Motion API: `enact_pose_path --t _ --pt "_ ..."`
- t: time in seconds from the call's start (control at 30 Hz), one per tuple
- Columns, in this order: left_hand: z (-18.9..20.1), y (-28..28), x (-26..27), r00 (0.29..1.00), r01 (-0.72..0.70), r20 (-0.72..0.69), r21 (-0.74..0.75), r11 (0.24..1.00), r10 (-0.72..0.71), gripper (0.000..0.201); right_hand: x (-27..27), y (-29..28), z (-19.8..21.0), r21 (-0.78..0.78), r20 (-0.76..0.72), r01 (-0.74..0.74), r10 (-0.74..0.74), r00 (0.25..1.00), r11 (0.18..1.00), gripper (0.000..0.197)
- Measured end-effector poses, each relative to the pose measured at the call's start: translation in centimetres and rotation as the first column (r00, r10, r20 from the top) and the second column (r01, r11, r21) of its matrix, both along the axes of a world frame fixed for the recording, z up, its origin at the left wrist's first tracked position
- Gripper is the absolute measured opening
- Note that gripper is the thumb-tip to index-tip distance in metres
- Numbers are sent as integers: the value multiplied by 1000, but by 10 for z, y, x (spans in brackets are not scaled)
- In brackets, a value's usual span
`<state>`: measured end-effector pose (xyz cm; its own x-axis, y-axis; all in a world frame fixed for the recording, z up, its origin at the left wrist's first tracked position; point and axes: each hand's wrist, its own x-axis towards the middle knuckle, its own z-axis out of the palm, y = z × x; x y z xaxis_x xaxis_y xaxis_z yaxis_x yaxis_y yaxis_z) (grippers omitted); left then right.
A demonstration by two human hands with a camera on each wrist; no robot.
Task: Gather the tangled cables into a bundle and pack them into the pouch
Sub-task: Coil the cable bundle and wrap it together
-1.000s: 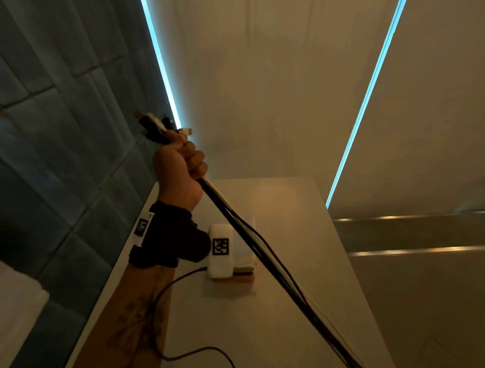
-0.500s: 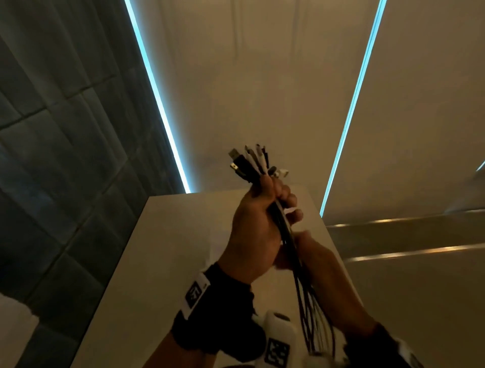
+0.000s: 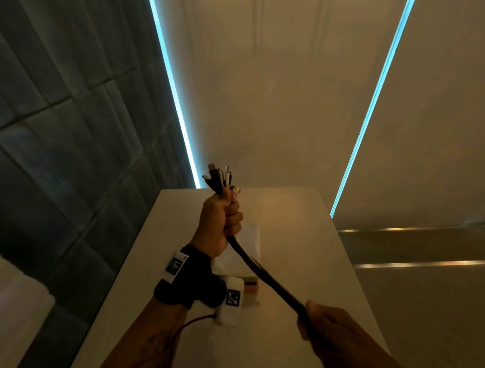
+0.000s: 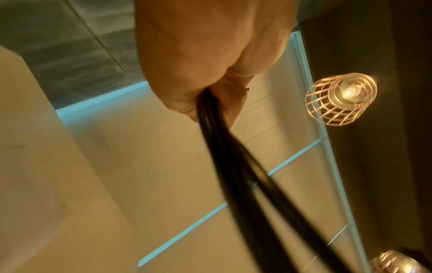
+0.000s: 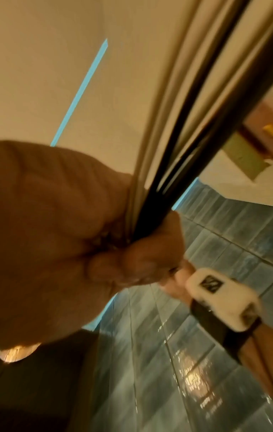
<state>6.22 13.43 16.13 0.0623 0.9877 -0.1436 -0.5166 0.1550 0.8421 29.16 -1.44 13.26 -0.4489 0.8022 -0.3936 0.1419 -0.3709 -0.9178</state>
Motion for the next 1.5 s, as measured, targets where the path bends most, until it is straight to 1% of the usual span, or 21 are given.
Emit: enact_pose_path --t 0.1,0.17,0.2,0.27,0.33,0.4,0.5,0.57,0.67,0.77,0.83,0.93,1.0,1.1,1.17,1.23,1.3,1.37,1.4,1.47,1.5 --pt "-10 -9 -8 995 1 -96 -12 1000 -3 32 22 -4 37 200 220 -75 30 975 977 42" --pt "-13 -23 -2 982 56 -179 -10 998 -57 31 32 2 64 403 287 -22 -104 952 915 22" --pt "-13 -32 3 966 107 -237 -7 994 -106 33 35 9 76 483 280 -2 -152 948 875 19" --pt "-12 -51 17 922 231 -319 -3 973 -220 35 35 29 91 599 263 42 -246 933 800 24" --pt "-10 -68 29 887 335 -335 -8 942 -318 36 34 52 96 681 235 79 -319 918 728 29" --pt "-6 -82 37 851 435 -326 0 900 -412 40 28 74 93 712 235 73 -335 912 698 32" --pt "2 -94 42 798 518 -351 -17 855 -490 51 20 95 83 705 281 15 -299 912 709 33" --pt "1 -97 44 773 539 -386 -20 842 -504 43 15 102 76 702 305 -15 -282 910 712 33" --pt "-5 -97 47 769 489 -444 -54 871 -460 16 10 108 67 680 329 -47 -247 912 732 33" --pt "-10 -97 49 742 485 -475 -107 868 -473 23 7 111 62 650 354 -81 -206 912 756 34" --pt "-13 -98 50 758 513 -407 -109 851 -509 27 6 111 61 633 362 -97 -182 914 768 34" --pt "-17 -100 52 793 566 -182 -135 814 -581 21 8 111 61 614 380 -113 -168 910 781 34" --pt "-18 -102 53 828 545 -54 -163 823 -559 23 13 111 57 567 331 -73 -146 932 820 35" --pt "-16 -96 44 894 447 79 -196 873 -440 30 27 104 45 392 156 -43 -21 988 919 34" --pt "-13 -89 32 929 363 168 -237 901 -330 30 41 95 32 237 28 -76 71 997 969 42" --pt "-13 -83 21 952 271 213 -262 926 -219 27 53 86 17 154 -63 -34 44 997 988 55" --pt "-16 -79 18 971 190 195 -270 944 -140 27 51 79 8 123 -145 130 -112 983 984 70" --pt "-23 -77 24 984 155 129 -268 951 -124 33 38 71 5 264 -122 343 -322 939 901 74" --pt "-25 -76 30 986 162 92 -262 951 -142 41 29 66 7 416 -71 402 -412 909 816 63" --pt "-25 -74 42 981 191 29 -250 949 -189 55 5 59 14 707 7 369 -528 849 603 28" --pt "-24 -74 47 978 203 5 -246 948 -208 59 -8 56 18 789 17 327 -549 835 521 22"
